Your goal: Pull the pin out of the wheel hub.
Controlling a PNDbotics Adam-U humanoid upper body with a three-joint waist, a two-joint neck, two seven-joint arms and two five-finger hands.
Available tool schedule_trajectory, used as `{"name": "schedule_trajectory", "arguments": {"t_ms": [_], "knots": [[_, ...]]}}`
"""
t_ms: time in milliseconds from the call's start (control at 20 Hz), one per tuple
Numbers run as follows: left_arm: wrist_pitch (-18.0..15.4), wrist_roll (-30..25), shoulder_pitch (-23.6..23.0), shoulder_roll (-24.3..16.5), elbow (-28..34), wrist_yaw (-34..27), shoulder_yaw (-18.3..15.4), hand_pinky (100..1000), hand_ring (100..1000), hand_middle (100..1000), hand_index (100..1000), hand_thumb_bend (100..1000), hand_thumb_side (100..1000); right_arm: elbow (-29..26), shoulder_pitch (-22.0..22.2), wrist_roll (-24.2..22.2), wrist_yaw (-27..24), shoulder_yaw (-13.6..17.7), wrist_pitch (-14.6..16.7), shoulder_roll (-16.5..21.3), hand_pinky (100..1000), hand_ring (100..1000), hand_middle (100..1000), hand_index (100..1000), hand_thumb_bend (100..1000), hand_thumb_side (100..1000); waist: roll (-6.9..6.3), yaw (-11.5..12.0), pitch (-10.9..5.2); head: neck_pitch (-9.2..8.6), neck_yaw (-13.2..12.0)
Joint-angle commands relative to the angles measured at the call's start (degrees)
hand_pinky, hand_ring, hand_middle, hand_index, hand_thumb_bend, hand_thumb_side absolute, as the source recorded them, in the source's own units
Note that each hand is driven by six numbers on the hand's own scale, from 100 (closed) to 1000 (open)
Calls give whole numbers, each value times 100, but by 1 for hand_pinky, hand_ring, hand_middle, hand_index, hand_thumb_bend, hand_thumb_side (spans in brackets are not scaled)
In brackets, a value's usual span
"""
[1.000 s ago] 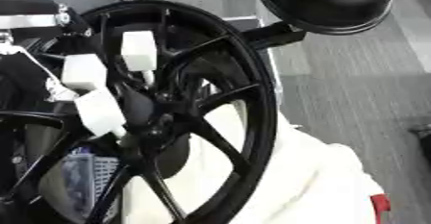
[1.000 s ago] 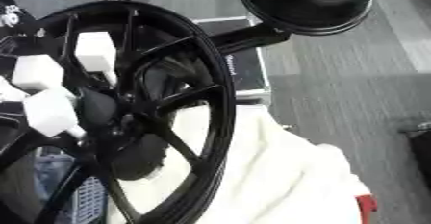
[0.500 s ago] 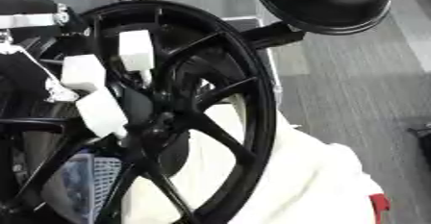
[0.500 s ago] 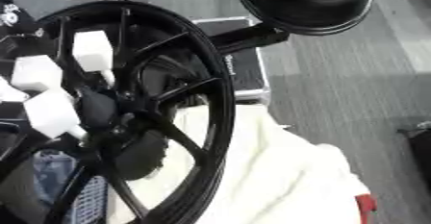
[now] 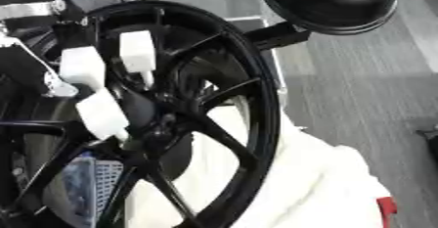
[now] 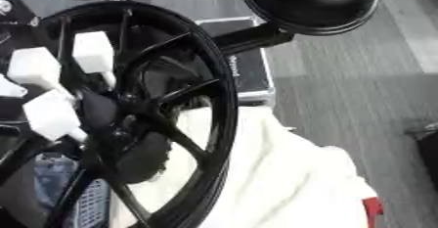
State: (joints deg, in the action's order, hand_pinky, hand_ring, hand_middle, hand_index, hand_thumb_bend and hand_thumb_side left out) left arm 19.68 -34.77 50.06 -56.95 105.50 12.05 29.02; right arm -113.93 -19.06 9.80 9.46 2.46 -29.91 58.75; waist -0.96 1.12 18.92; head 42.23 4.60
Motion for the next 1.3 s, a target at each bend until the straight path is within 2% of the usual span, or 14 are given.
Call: {"name": "schedule_trajectory", "arguments": {"t_ms": [50, 550, 800, 1050, 1300], "knots": [[94, 70, 102, -318, 226, -56, -257, 664, 503, 385, 562, 491, 100, -67, -21, 40, 8, 105, -7, 160, 836, 660, 576, 733, 100, 432, 6, 9, -151, -45, 31], [327, 186, -108, -772, 853, -504, -847, 661, 494, 375, 555, 484, 100, -67, 29, 47, 53, 125, -17, 206, 837, 661, 577, 734, 100, 426, -5, 67, -216, -20, 91], [329, 387, -224, -955, 880, -757, -1309, 660, 490, 368, 552, 459, 100, -67, 75, 62, 66, 149, -29, 224, 837, 662, 577, 734, 100, 423, 7, 106, -224, -17, 112], [397, 813, -522, -1159, 384, -984, -2012, 655, 485, 359, 548, 427, 100, -67, 170, 117, 75, 204, -49, 238, 837, 661, 577, 734, 100, 422, 17, 186, -221, -7, 170], [718, 1259, -809, -1239, -332, -1101, -2737, 654, 484, 356, 549, 382, 100, -67, 272, 176, 79, 260, -75, 248, 837, 662, 577, 734, 100, 420, 39, 260, -234, -1, 218]]}}
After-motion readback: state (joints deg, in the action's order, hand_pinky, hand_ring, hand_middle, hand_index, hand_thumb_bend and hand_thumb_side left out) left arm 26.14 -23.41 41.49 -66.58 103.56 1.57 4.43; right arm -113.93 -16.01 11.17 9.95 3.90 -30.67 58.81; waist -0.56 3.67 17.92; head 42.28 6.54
